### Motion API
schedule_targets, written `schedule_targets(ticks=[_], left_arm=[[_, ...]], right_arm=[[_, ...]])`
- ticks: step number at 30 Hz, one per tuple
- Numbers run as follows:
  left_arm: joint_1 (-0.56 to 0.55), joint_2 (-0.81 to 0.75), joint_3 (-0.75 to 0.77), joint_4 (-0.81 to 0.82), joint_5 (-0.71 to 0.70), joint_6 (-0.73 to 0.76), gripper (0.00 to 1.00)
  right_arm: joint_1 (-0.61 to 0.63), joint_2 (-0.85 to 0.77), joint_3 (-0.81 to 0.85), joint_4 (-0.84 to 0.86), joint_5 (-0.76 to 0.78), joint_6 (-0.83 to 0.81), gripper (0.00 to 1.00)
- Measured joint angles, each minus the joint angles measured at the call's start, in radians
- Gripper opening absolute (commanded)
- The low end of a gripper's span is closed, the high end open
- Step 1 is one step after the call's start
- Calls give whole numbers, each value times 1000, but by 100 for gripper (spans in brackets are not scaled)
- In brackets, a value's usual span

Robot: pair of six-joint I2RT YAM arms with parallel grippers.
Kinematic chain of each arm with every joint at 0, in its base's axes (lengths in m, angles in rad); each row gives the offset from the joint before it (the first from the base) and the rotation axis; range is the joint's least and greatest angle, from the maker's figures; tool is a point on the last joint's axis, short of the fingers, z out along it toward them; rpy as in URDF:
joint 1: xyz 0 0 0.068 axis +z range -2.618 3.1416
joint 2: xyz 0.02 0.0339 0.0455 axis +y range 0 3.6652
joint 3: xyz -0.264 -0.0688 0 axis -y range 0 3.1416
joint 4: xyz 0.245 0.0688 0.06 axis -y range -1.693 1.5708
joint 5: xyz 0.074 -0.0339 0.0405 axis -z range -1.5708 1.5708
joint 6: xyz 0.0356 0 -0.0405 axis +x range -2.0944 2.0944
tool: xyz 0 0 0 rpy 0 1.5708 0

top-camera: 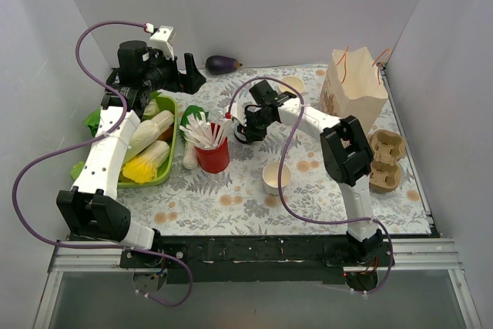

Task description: Pack the takeout coffee

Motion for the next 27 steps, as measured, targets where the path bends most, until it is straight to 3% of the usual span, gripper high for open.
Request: schedule_targets(ticks=[22, 27], left_arm=[[0, 0, -2, 0, -3, 0, 98], [0, 0, -3, 2, -2, 0, 98]], right_arm=[[0, 20, 27, -23, 20, -26, 13], [-1, 20, 54, -40, 20, -26, 4]])
